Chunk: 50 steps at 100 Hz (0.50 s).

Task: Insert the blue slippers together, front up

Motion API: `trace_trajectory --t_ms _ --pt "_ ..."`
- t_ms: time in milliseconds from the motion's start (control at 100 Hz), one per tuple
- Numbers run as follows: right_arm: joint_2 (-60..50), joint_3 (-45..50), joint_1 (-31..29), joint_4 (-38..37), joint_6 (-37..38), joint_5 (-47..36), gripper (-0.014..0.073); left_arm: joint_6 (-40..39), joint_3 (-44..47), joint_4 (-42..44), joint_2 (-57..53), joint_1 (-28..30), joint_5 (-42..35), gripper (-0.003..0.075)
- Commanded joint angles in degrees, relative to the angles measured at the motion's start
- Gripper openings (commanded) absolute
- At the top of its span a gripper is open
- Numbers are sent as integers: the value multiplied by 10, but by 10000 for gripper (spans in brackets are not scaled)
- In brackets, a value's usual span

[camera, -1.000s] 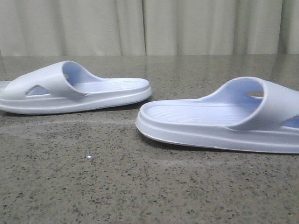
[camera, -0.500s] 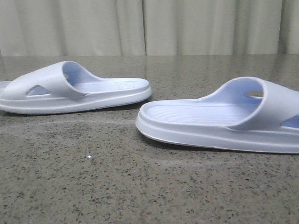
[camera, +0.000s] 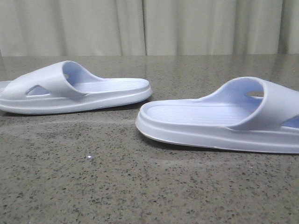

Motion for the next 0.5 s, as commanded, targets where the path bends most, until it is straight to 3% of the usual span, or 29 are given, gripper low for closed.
trace_trajectory --t_ms 0,180,320,490 --pt "6 12 -4 68 -2 -57 -90 -4 5 -51 -16 2 -54 15" --pt "6 12 -4 199 -2 -58 -90 -4 4 -152 -16 2 -97 15" --pt "6 -7 -4 210 -2 -52 -86 -4 -9 -191 -16 2 -109 15" --pt "32 -55 -4 207 -21 -33 -77 -4 -51 -148 31 2 -96 15"
